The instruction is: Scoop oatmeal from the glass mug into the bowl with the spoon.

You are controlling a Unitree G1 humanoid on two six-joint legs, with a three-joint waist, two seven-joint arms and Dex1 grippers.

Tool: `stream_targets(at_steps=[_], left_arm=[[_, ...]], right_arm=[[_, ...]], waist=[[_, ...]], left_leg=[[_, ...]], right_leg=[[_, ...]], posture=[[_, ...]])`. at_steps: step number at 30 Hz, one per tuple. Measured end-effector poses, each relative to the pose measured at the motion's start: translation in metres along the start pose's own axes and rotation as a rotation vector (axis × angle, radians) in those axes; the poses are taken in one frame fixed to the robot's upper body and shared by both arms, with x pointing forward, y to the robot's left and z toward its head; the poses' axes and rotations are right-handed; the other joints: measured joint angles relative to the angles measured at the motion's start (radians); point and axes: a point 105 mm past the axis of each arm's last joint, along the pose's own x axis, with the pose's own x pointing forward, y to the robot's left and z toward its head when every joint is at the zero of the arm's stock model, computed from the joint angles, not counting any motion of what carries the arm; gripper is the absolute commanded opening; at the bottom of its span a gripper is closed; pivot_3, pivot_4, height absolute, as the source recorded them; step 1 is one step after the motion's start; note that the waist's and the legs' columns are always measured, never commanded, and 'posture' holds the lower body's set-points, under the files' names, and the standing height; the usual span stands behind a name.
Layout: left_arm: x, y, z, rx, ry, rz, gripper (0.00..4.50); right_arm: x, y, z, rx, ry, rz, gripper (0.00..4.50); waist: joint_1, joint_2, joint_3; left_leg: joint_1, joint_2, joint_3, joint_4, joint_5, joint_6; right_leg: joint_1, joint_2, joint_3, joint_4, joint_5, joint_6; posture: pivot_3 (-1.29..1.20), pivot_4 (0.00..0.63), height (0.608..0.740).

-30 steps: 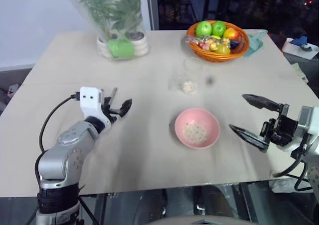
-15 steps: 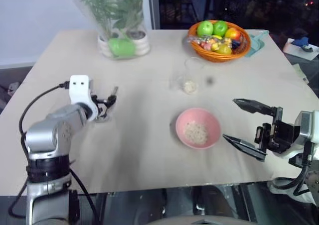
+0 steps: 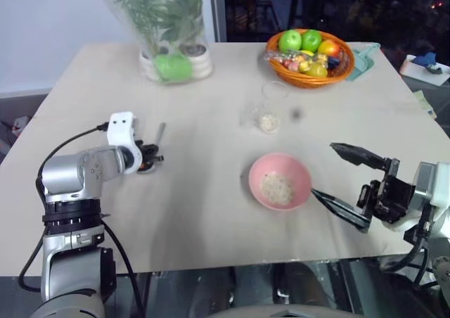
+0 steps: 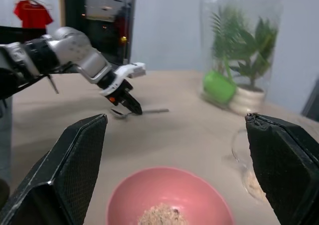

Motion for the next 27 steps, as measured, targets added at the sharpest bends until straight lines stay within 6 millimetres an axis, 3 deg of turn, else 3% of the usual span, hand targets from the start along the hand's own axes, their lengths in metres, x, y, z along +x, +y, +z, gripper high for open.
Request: stream_targets(at_steps=[2, 4, 7, 9, 11, 17, 22, 26, 27], left_arm=[[0.002, -0.009, 0.004, -0.021, -0.065, -0.030, 0.11], [-0.004, -0.019, 0.027, -0.034, -0.253, -0.065, 0.11], [-0.027, -0.040, 0.067, 0.032, -0.518, -0.145, 0.11], [-0.053, -0.066, 0.094, 0.170, -0.731, -0.228, 0.11], [-0.067, -0.084, 0.102, 0.261, -0.833, -0.297, 0.11], [-0.091, -0.159, 0.089, 0.610, -0.973, -0.643, 0.11], [-0.101, -0.177, 0.074, 0.817, -1.006, -0.773, 0.11], [-0.099, -0.176, 0.068, 0.886, -1.003, -0.813, 0.00], [-0.098, -0.175, 0.067, 0.906, -1.001, -0.817, 0.00]], right_arm=[[0.003, -0.007, 0.001, -0.009, -0.002, -0.042, 4.50], [0.010, -0.018, 0.004, -0.034, 0.011, -0.095, 4.50], [0.026, -0.033, 0.014, -0.066, 0.022, -0.126, 4.50], [0.044, -0.050, 0.021, -0.133, 0.127, -0.178, 4.50], [0.060, -0.056, 0.028, -0.121, 0.180, -0.149, 4.50], [0.124, -0.056, 0.047, 0.226, 0.118, -0.002, 4.50], [0.146, -0.052, 0.044, 0.415, 0.150, 0.049, 4.50], [0.146, -0.054, 0.042, 0.503, 0.163, 0.048, 3.24], [0.145, -0.055, 0.043, 0.510, 0.160, 0.041, 3.24]], waist=[[0.001, -0.001, 0.001], [0.000, -0.004, 0.002], [-0.004, -0.005, 0.003], [-0.004, -0.004, 0.004], [-0.002, -0.004, 0.004], [-0.003, -0.004, 0.004], [-0.001, -0.004, 0.004], [-0.002, -0.004, 0.004], [-0.002, -0.004, 0.004]], left_leg=[[-0.001, 0.000, -0.001, 0.001, 0.000, 0.000], [-0.002, 0.000, -0.001, 0.001, 0.000, -0.001], [-0.002, 0.000, 0.000, 0.001, 0.000, -0.001], [-0.002, 0.000, 0.002, 0.001, 0.000, -0.001], [-0.002, 0.000, 0.002, 0.001, 0.000, -0.001], [-0.005, -0.001, 0.002, 0.001, 0.000, 0.000], [-0.016, -0.002, 0.004, 0.002, 0.000, 0.000], [-0.017, -0.002, 0.004, 0.001, 0.000, 0.000], [-0.017, -0.002, 0.004, 0.001, 0.000, 0.000]], right_leg=[[0.000, 0.000, -0.001, 0.000, 0.001, -0.001], [-0.001, 0.000, -0.001, 0.000, 0.001, -0.002], [-0.002, 0.000, 0.000, 0.001, 0.001, -0.002], [-0.004, -0.001, 0.001, 0.001, 0.001, -0.003], [-0.004, 0.000, 0.000, 0.001, 0.001, -0.003], [-0.004, 0.001, -0.001, -0.001, 0.002, -0.003], [-0.012, 0.001, -0.005, -0.001, 0.002, -0.002], [-0.012, 0.001, -0.006, -0.002, 0.002, -0.002], [-0.012, 0.001, -0.006, -0.002, 0.002, -0.002]], posture=[[0.00, 0.150, 0.740], [0.00, 0.150, 0.740], [0.00, 0.150, 0.740], [0.00, 0.150, 0.740], [0.00, 0.150, 0.740], [0.00, 0.150, 0.740], [0.00, 0.150, 0.740], [0.00, 0.150, 0.740], [0.00, 0.150, 0.740]])
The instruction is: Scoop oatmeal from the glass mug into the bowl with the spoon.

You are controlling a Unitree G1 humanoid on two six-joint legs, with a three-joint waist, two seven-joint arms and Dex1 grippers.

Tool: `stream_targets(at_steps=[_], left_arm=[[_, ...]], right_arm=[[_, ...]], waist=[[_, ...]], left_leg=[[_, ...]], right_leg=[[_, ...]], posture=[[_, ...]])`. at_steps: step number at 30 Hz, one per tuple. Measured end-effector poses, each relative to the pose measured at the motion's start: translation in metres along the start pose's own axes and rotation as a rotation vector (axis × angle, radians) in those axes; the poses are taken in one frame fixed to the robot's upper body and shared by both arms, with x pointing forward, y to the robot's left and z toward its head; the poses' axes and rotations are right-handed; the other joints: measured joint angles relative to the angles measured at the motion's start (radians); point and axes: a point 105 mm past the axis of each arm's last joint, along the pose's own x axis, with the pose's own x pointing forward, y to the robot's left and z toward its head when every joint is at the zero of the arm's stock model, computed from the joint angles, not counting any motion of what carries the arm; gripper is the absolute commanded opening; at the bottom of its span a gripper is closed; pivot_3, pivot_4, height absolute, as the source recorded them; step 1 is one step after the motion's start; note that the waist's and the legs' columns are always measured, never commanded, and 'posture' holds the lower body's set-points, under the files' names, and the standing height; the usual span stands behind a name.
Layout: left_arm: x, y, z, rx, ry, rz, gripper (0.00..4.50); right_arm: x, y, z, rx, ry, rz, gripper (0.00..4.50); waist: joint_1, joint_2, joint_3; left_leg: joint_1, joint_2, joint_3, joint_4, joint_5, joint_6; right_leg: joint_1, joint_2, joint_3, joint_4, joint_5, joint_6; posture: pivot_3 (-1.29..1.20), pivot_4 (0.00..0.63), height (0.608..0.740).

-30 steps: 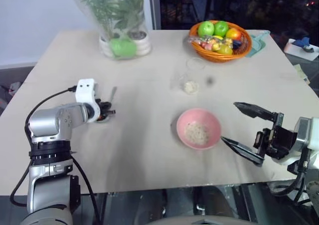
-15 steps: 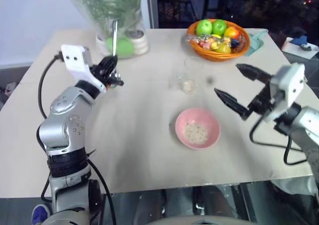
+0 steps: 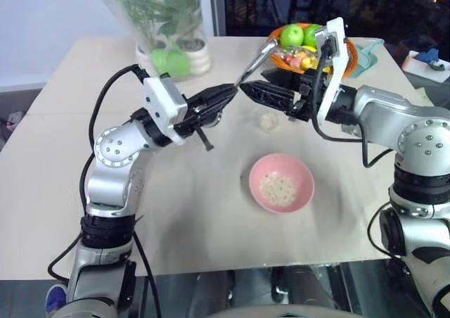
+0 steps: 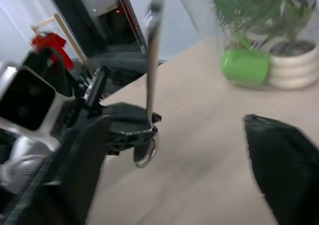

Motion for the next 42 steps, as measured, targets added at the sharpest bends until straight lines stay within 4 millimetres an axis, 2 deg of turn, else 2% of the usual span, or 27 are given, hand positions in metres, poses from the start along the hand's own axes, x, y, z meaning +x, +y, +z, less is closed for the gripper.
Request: stream_targets(at_steps=[5, 6, 7, 9, 12, 13, 20, 21, 22, 25, 26, 28, 31, 32, 33, 37, 42], left_arm=[[0.002, -0.006, -0.002, 0.027, -0.003, -0.042, 0.00], [0.001, -0.006, -0.004, 0.031, 0.001, -0.045, 0.00], [0.001, -0.006, -0.005, 0.033, 0.002, -0.045, 0.00], [0.001, -0.006, -0.005, 0.039, 0.000, -0.047, 0.00], [0.001, -0.007, -0.006, 0.040, 0.002, -0.050, 0.00], [0.001, -0.007, -0.007, 0.040, 0.005, -0.050, 0.00], [0.000, -0.008, -0.008, 0.056, 0.002, -0.061, 0.00], [0.000, -0.008, -0.008, 0.034, -0.004, -0.063, 0.72], [0.000, -0.008, -0.007, 0.005, -0.009, -0.062, 0.98], [-0.002, -0.006, -0.004, -0.117, -0.027, -0.014, 2.33], [-0.006, -0.004, -0.004, -0.189, -0.028, 0.031, 2.62], [-0.014, 0.000, -0.009, -0.281, -0.005, 0.114, 2.62], [-0.033, 0.000, -0.039, -0.444, 0.098, 0.288, 2.62], [-0.034, -0.003, -0.047, -0.486, 0.117, 0.333, 2.62], [-0.034, -0.004, -0.049, -0.495, 0.121, 0.342, 2.62], [-0.014, -0.013, -0.069, -0.534, 0.184, 0.393, 2.62], [0.019, -0.033, -0.103, -0.561, 0.297, 0.383, 2.62]], right_arm=[[0.001, 0.006, 0.005, 0.005, 0.001, 0.020, 3.24], [0.001, 0.007, 0.004, 0.009, 0.003, 0.022, 2.84], [0.001, 0.007, 0.004, 0.012, 0.003, 0.021, 2.72], [0.001, 0.008, 0.004, 0.019, 0.004, 0.023, 1.95], [0.001, 0.009, 0.004, 0.030, 0.007, 0.026, 0.42], [0.001, 0.010, 0.003, 0.033, 0.009, 0.032, 0.10], [0.000, 0.011, 0.002, 0.041, 0.021, 0.033, 0.10], [0.000, 0.011, 0.002, 0.043, 0.022, 0.034, 0.00], [-0.001, 0.011, 0.003, 0.044, 0.023, 0.032, 0.00], [-0.006, 0.010, 0.004, 0.054, 0.022, 0.026, 0.00], [-0.013, 0.007, 0.004, 0.065, 0.018, 0.015, 0.00], [-0.026, 0.000, 0.002, 0.085, 0.019, -0.014, 0.00], [-0.057, -0.011, -0.010, 0.113, 0.044, -0.088, 0.00], [-0.071, -0.012, -0.015, 0.118, 0.061, -0.112, 0.00], [-0.073, -0.013, -0.016, 0.118, 0.065, -0.117, 0.00], [-0.102, -0.010, -0.014, 0.107, 0.062, -0.162, 0.00], [-0.122, -0.008, 0.011, 0.069, -0.057, -0.238, 0.00]], waist=[[-0.002, 0.000, 0.000], [-0.002, 0.000, 0.000], [-0.003, 0.000, 0.000], [-0.002, 0.000, 0.000], [-0.002, 0.000, 0.000], [-0.002, 0.000, 0.000], [-0.003, 0.000, 0.000], [-0.003, 0.000, 0.000], [-0.002, 0.000, 0.000], [-0.003, 0.000, 0.000], [-0.002, 0.000, 0.000], [-0.001, 0.000, 0.000], [0.002, 0.000, 0.000], [0.005, 0.000, 0.000], [0.004, 0.000, 0.000], [0.003, 0.000, 0.000], [0.001, 0.000, 0.000]], left_leg=[[0.001, 0.001, 0.000, 0.000, 0.000, 0.000], [0.001, 0.001, 0.000, 0.000, 0.000, 0.000], [0.001, 0.001, 0.000, 0.000, 0.000, 0.000], [0.001, 0.001, 0.000, 0.000, 0.000, 0.000], [0.001, 0.001, 0.000, 0.000, 0.000, 0.000], [0.001, 0.001, 0.000, 0.000, 0.000, 0.000], [0.001, 0.001, 0.000, 0.000, 0.000, 0.000], [0.001, 0.001, 0.000, 0.000, 0.000, 0.000], [0.001, 0.002, -0.001, 0.000, 0.000, 0.000], [0.001, 0.003, -0.006, 0.000, 0.000, 0.000], [0.001, 0.003, -0.006, 0.000, 0.000, 0.000], [0.001, 0.003, -0.007, 0.000, 0.000, 0.000], [0.000, 0.002, -0.008, 0.000, 0.000, 0.000], [0.000, 0.002, -0.009, 0.000, 0.000, 0.000], [0.001, 0.002, -0.009, 0.000, 0.000, 0.000], [0.003, 0.000, -0.009, 0.001, -0.001, 0.002], [0.004, 0.000, -0.009, 0.002, -0.002, 0.004]], right_leg=[[0.000, 0.000, 0.000, 0.001, 0.000, 0.000], [0.000, 0.000, 0.000, 0.001, 0.000, 0.000], [0.000, 0.001, 0.000, 0.001, 0.000, 0.000], [0.000, 0.001, 0.000, 0.001, 0.000, 0.000], [0.000, 0.000, 0.000, 0.001, 0.000, 0.000], [0.000, 0.000, 0.000, 0.001, 0.000, 0.000], [0.000, 0.000, 0.000, 0.001, 0.000, 0.000], [0.000, 0.000, 0.000, 0.001, 0.000, 0.000], [0.000, 0.000, 0.000, 0.001, 0.000, 0.000], [0.000, 0.000, 0.001, 0.001, 0.000, 0.000], [0.000, 0.000, 0.001, 0.000, 0.000, 0.000], [0.000, -0.001, 0.001, 0.000, 0.000, 0.001], [0.001, -0.001, 0.000, 0.000, 0.000, 0.001], [0.001, -0.001, -0.001, 0.000, 0.000, 0.001], [0.002, -0.001, -0.001, 0.000, 0.000, 0.001], [0.004, 0.000, -0.001, 0.000, 0.000, 0.001], [0.004, 0.001, 0.000, 0.000, 0.000, 0.001]], posture=[[0.00, 0.150, 0.740], [0.00, 0.150, 0.740], [0.00, 0.150, 0.740], [0.00, 0.150, 0.740], [0.00, 0.150, 0.740], [0.00, 0.150, 0.740], [0.00, 0.150, 0.740], [0.00, 0.150, 0.740], [0.00, 0.150, 0.740], [0.00, 0.150, 0.740], [0.00, 0.150, 0.740], [0.00, 0.150, 0.740], [0.00, 0.150, 0.740], [0.00, 0.150, 0.740], [0.00, 0.150, 0.740], [0.00, 0.150, 0.740], [0.00, 0.150, 0.740]])
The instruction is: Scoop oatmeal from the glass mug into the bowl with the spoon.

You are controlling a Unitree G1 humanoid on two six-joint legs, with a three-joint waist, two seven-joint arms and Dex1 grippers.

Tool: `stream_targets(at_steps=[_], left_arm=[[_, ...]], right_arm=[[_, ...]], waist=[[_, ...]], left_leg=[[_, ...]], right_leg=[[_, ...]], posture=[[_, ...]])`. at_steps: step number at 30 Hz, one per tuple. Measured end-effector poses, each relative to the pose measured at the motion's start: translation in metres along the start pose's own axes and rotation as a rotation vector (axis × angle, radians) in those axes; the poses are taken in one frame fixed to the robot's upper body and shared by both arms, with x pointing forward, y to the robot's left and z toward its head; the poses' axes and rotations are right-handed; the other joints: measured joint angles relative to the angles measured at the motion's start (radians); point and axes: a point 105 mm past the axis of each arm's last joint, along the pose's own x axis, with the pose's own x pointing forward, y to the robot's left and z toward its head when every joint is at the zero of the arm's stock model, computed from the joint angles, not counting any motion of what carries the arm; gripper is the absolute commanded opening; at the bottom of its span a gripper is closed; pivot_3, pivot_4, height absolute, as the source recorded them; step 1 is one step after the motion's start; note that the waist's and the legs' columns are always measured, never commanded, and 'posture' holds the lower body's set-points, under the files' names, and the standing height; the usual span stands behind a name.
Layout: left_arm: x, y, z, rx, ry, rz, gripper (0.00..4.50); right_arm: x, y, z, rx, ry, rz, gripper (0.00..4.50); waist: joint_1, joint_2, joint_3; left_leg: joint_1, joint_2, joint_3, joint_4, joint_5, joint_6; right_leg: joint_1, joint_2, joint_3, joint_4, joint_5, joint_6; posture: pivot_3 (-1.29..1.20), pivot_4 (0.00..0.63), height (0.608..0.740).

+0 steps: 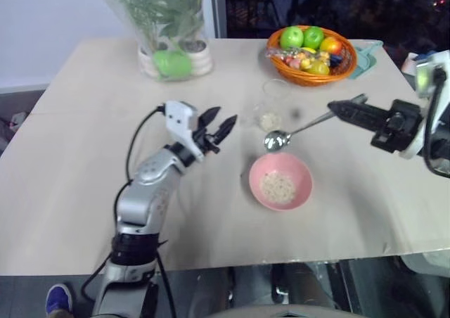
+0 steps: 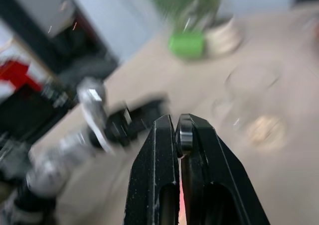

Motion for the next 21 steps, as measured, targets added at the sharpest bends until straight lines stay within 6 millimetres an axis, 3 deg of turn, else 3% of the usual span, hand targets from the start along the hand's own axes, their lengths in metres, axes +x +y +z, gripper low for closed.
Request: stream_targets(at_steps=[6, 19, 21], left_arm=[[0.023, 0.005, -0.030, 0.010, 0.081, 0.093, 2.62], [0.062, 0.001, -0.025, 0.023, 0.007, 0.123, 2.62], [0.063, 0.005, -0.024, 0.018, 0.000, 0.143, 1.86]], right_arm=[[-0.008, 0.002, 0.006, -0.006, -0.043, -0.047, 0.00], [-0.010, 0.007, 0.015, -0.021, -0.091, -0.059, 0.00], [-0.009, 0.008, 0.015, -0.023, -0.092, -0.060, 0.00]], waist=[[0.001, 0.000, 0.000], [0.007, 0.000, 0.000], [0.006, 0.000, 0.000]], left_leg=[[-0.001, 0.001, 0.000, 0.000, 0.001, -0.002], [-0.002, 0.000, 0.000, 0.000, -0.001, 0.001], [-0.002, 0.000, 0.000, 0.000, -0.001, 0.001]], right_leg=[[-0.001, 0.001, 0.001, 0.000, 0.000, 0.000], [0.000, -0.001, 0.000, -0.002, 0.000, 0.000], [0.000, -0.001, 0.000, -0.002, 0.000, 0.000]], posture=[[0.00, 0.150, 0.740], [0.00, 0.150, 0.740], [0.00, 0.150, 0.740]])
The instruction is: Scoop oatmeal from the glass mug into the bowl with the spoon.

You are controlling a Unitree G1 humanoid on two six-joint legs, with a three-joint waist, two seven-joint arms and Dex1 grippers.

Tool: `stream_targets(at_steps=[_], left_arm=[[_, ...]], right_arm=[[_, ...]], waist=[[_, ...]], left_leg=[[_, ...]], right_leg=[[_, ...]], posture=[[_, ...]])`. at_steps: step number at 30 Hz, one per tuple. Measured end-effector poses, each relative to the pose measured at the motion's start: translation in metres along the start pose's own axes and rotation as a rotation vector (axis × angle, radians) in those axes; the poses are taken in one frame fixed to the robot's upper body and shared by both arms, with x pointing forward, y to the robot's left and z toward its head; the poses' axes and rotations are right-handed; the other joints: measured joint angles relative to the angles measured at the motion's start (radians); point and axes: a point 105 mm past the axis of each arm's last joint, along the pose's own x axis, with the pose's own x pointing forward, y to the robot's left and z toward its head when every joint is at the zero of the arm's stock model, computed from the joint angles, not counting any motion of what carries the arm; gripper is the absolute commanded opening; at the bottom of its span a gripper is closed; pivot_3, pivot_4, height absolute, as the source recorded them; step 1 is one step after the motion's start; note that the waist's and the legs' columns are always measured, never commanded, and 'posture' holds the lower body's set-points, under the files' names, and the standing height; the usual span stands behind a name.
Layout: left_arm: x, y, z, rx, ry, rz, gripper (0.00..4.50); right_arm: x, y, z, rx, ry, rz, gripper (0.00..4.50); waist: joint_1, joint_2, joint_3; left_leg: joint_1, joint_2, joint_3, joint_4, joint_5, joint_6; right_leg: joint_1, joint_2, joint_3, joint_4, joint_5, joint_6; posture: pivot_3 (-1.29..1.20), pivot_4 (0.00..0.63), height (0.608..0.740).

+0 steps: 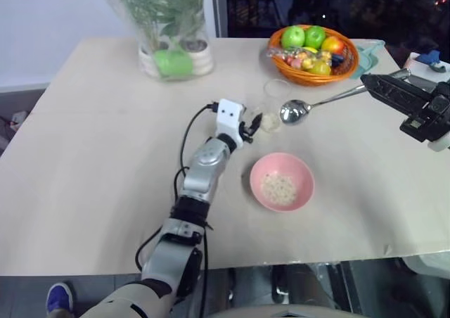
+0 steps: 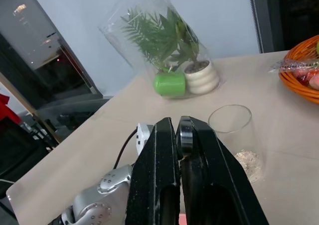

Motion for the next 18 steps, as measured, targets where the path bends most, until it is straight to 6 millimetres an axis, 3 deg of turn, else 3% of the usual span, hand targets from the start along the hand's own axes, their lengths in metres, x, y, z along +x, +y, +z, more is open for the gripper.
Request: stream_targets(at_steps=[3, 18], left_arm=[[0.000, 0.006, 0.001, -0.012, -0.014, 0.038, 0.46], [0.012, 0.007, 0.008, -0.008, -0.053, 0.079, 0.46]], right_arm=[[0.000, 0.000, 0.001, -0.002, -0.003, -0.001, 0.00], [0.002, -0.001, -0.007, -0.002, 0.015, -0.010, 0.00]], waist=[[-0.001, 0.000, 0.000], [0.002, 0.000, 0.000]], left_leg=[[0.000, 0.000, 0.000, 0.000, 0.000, 0.000], [0.000, 0.000, 0.000, 0.000, 0.000, 0.000]], right_leg=[[0.000, 0.000, 0.000, 0.000, 0.000, 0.000], [0.000, 0.000, 0.000, 0.000, 0.000, 0.000]], posture=[[0.00, 0.150, 0.740], [0.00, 0.150, 0.740]])
